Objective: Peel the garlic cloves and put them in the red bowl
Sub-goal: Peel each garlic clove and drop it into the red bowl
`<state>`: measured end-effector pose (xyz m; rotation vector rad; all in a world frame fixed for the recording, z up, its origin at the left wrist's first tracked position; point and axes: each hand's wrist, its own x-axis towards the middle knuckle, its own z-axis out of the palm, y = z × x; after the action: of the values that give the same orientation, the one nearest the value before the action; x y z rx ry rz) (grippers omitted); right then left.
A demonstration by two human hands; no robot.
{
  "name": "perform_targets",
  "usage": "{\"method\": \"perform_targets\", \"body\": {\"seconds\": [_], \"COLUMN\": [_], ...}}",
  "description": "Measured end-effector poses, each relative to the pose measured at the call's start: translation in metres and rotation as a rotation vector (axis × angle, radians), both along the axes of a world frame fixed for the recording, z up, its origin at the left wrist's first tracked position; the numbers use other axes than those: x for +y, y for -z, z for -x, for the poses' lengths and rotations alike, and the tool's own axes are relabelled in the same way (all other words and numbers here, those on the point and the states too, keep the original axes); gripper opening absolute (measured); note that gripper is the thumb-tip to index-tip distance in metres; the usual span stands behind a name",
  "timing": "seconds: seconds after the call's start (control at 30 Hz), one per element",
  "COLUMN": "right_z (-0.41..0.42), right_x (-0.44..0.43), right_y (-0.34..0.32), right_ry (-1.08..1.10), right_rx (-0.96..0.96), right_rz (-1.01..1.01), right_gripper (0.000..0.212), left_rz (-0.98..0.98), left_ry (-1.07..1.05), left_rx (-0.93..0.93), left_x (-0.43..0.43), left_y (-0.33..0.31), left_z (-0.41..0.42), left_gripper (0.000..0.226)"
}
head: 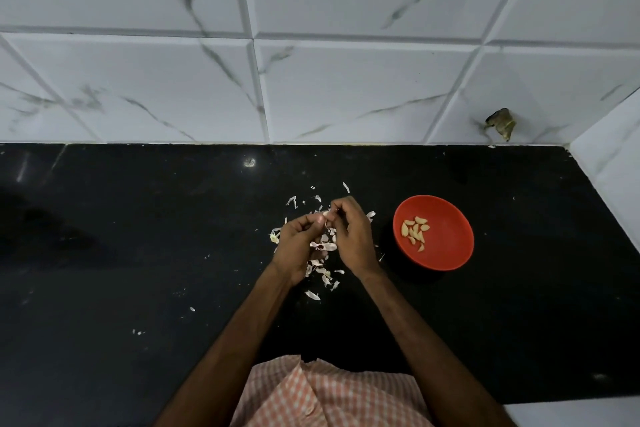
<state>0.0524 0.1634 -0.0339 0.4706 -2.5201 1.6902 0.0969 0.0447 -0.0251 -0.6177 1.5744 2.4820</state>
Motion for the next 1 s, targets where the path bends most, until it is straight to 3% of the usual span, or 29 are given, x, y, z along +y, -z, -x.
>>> {"method": "perform_targets", "body": {"seconds": [0.13,0.73,1.0], "right_z": [0.006,0.013,0.014], "right_x": [0.0,-0.002,-0.003], "right_y": [-0.008,-0.022,-0.029], "right_ry": [0.02,-0.058,-0.077], "right_rx": [0.027,0.162,0.197], "right_rz": [0.069,-0.053,-0.115], "right_gripper": [0.011,0.023,0.018], "left_rz": [-0.055,-0.136,-0.156], "left_ry": [-0.01,-0.035,-0.045], "left_rx": [0.037,0.02,0.032], "left_x": [0.0,0.006,0.005], "left_y": [-0.005,-0.024,-0.026], "left_z": [0.003,0.004,0.007], "left_gripper": [0.034,0.019,0.02]}}
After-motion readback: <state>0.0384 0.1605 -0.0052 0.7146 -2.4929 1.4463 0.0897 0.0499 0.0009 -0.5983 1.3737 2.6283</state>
